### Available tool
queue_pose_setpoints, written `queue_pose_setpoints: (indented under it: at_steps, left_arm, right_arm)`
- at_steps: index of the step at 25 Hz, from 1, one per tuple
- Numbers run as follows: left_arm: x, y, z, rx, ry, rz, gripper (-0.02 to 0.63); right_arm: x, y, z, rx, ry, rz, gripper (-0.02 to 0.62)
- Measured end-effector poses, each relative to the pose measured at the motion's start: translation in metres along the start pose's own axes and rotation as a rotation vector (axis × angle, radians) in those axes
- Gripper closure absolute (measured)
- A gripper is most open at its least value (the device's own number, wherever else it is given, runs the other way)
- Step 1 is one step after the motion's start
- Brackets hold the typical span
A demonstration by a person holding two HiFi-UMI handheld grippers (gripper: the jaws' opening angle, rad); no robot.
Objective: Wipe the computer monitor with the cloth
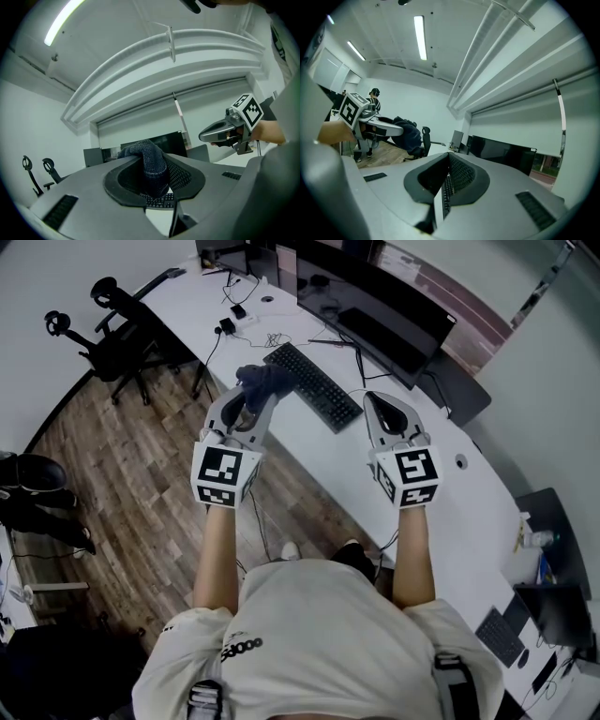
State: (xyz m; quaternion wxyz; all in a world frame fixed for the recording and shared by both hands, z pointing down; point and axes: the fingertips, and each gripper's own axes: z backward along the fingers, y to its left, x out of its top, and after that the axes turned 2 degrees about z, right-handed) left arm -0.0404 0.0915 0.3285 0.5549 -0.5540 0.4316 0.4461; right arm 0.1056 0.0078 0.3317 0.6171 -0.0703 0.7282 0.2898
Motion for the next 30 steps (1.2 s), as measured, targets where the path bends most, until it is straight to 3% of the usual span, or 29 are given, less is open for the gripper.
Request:
queue_pose_setpoints:
  at_steps: [30]
  left_arm:
    - [-0.021, 0.011, 0.007, 0.01, 0.052, -0.001, 0.485]
  right_arm:
    - [-0.003, 0.023, -0.018, 0.052, 0.012, 0.014, 0.598]
